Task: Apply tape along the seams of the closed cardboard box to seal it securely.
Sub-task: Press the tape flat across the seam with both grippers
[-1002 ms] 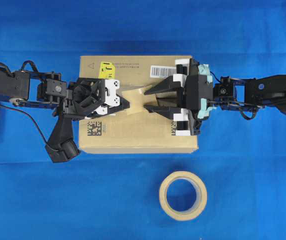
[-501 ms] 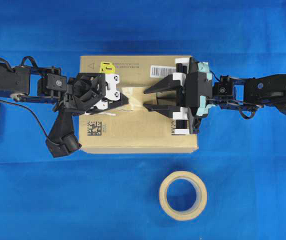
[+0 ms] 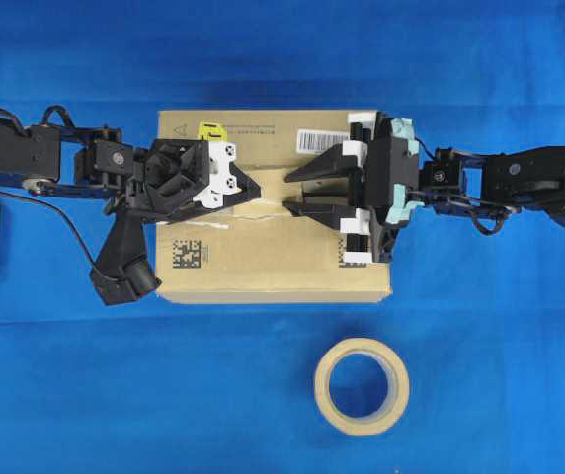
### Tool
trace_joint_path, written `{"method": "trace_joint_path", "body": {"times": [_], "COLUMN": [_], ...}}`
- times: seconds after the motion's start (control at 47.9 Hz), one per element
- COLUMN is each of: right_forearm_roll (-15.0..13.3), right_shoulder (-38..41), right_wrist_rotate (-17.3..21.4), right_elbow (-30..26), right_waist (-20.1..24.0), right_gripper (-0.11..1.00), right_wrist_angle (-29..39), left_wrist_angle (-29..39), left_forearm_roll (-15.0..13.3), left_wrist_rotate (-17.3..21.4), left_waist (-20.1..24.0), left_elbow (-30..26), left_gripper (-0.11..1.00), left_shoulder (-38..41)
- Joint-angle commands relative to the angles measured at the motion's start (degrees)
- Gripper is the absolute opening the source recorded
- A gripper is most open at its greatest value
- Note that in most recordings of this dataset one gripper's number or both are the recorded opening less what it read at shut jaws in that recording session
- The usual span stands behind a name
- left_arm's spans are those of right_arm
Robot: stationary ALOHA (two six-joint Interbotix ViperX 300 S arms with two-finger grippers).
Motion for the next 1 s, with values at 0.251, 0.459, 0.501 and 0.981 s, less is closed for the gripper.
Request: {"method": "trace_joint_path", "body": {"times": [0.251,0.459,0.501,0.981], "right_forearm_roll": [1.4,2.1,2.3,2.5], "right_shoulder": [0.3,1.5,1.5,1.5], "right_wrist_rotate": [0.0,0.0,0.0,0.0], "right_elbow": [-1.0,-1.6,-1.6,-1.3], "right_waist": [-0.1,-0.1,-0.2,-0.2], "right_gripper": [0.46,0.42,0.42,0.41], "right_wrist_angle": [2.6,4.0,4.0,5.8], "left_wrist_angle": [-0.1,0.3,0.5,8.7], "left_forearm_roll": [0.1,0.1,0.1,0.1], "left_wrist_rotate": [-0.4,-0.7,-0.7,-1.6], "left_waist": [0.4,0.7,0.8,1.4], "left_elbow": [-2.0,-2.2,-2.2,-3.2], "left_gripper": [0.50,0.50,0.50,0.50], "left_shoulder": [-0.5,-0.6,-0.5,-0.5]}}
